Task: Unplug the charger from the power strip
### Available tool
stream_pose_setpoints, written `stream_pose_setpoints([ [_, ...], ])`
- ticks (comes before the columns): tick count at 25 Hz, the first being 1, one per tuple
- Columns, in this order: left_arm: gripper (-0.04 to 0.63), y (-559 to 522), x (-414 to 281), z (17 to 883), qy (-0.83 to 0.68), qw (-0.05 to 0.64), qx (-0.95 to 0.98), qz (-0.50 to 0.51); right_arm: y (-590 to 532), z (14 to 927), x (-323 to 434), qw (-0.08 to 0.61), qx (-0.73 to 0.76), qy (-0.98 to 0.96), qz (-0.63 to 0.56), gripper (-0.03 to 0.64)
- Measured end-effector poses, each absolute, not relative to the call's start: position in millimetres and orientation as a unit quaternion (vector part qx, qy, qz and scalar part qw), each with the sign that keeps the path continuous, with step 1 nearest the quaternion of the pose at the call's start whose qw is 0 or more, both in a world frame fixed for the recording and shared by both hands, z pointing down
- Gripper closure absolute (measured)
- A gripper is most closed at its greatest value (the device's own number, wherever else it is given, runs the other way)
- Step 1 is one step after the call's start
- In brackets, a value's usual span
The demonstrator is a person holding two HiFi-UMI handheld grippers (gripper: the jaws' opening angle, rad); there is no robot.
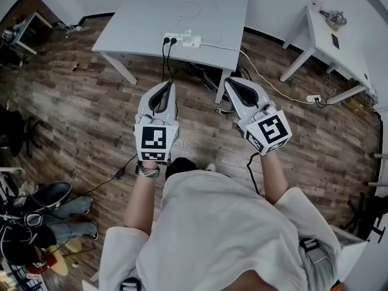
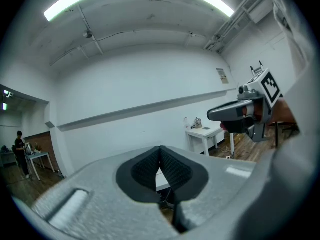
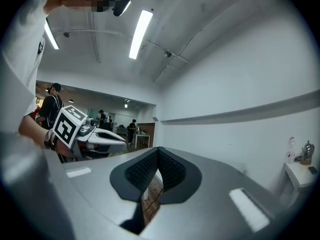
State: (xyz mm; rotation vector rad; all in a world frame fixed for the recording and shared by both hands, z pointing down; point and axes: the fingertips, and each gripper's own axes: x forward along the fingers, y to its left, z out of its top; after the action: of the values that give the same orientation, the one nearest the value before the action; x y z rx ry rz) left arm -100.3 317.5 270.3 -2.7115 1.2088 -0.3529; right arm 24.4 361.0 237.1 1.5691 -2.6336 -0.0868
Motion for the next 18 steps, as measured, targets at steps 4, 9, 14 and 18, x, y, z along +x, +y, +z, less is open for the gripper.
stream_pose_setpoints([
  [4,0.594,319,-94,280,0.413,0.070,-0.900,-0.119,358,248,30,0.035,0.507,-0.861,-0.020,0.615],
  [9,0.594,304,-97,291,0.436,0.046,-0.890,-0.124,346,254,42,0.031,0.515,-0.856,-0.010,0.615],
  [14,0.594,272,-100,301,0.434,0.043,-0.890,-0.130,321,265,50,0.030,0.529,-0.848,0.005,0.615],
  [18,0.592,234,-97,309,0.429,0.033,-0.894,-0.129,287,273,55,0.034,0.529,-0.848,0.015,0.615],
])
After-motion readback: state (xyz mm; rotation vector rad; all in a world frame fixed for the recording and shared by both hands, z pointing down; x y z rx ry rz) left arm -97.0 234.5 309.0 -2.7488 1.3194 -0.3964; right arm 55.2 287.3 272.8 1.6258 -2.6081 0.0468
